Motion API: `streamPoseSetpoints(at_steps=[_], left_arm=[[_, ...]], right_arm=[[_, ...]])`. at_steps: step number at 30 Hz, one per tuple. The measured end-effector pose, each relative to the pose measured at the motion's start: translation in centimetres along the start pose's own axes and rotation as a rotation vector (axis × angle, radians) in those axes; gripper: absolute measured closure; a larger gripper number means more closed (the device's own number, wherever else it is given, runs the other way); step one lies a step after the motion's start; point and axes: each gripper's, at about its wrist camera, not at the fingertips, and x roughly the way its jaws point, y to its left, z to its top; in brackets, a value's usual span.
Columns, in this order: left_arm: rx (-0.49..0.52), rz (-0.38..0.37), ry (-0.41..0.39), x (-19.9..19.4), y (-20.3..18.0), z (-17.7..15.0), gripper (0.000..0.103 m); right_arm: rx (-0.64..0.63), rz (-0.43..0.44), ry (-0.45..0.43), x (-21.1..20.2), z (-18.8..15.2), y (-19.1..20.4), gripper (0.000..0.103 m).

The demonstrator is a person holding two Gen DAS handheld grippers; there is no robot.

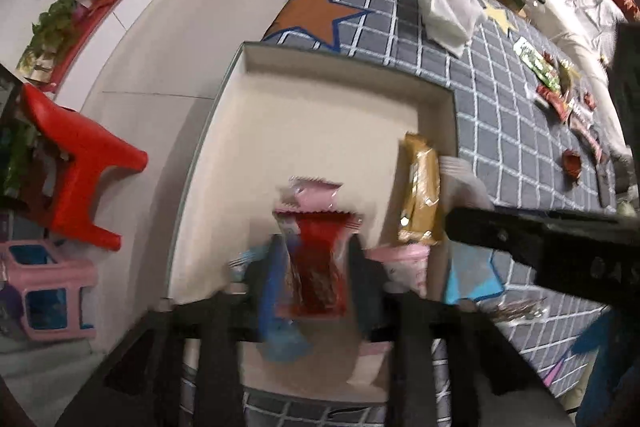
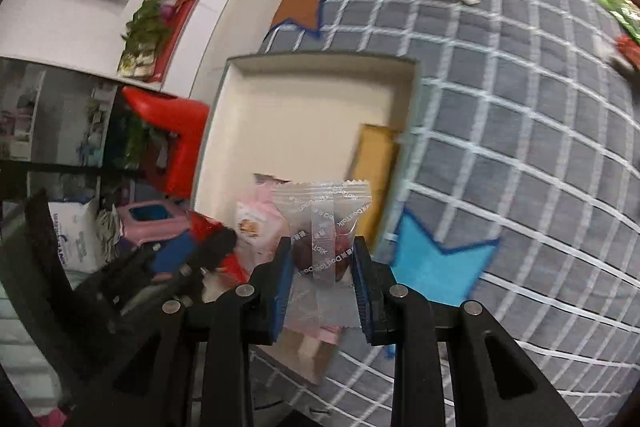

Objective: Organize snacks

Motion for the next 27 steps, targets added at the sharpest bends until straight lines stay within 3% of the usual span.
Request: streamPoseSetpoints(at_steps=[1,2,4,10,12,16,21,27], left_arm=[[0.006,0.013,-0.008,-0.2,-0.1,-0.4,0.031],[0.01,0.016,-0.019,-0.4,-0.2,-0.6,0.022],[0.024,0.003,-0.024,-0.6,-0.5,-1.0,0.022],[0.057,-0.016,0.06,0.2,-2.5,-2.2,0.015],[0.085,-0.02,0.068,0.0,-3.4,-2.6,0.002],[0.148,-0.062,0.085,-1.6,-5.6,-2.9,0.0],[0.226,-0.083,0.063,-4.9,-8.4,-2.7,0.0],[0.286,-0.078,0.064,-8.1,-11.0,-2.5,0.0]], right_arm=[[-0.003,-0.018,0.013,0.6,0.2,0.4,0.069],[-0.004,-0.029,0.019,0.6,-0.1,0.3,0.045],[-0.002,-0.052,0.013,0.6,-0.4,0.2,0.011],[0.062,-0.171,0.003,-2.2,-3.7,-4.6,0.01],[0.12,-0.198,0.015,-3.1,-5.8,-6.8,0.0],[0.223,-0.322,0.053,-5.7,-11.3,-11.4,0.0],[0.321,-0.316,0.064,-9.3,-16.4,-14.4,0.0],[0.376,-0.307,0.023,-13.5,-18.8,-14.6,0.0]])
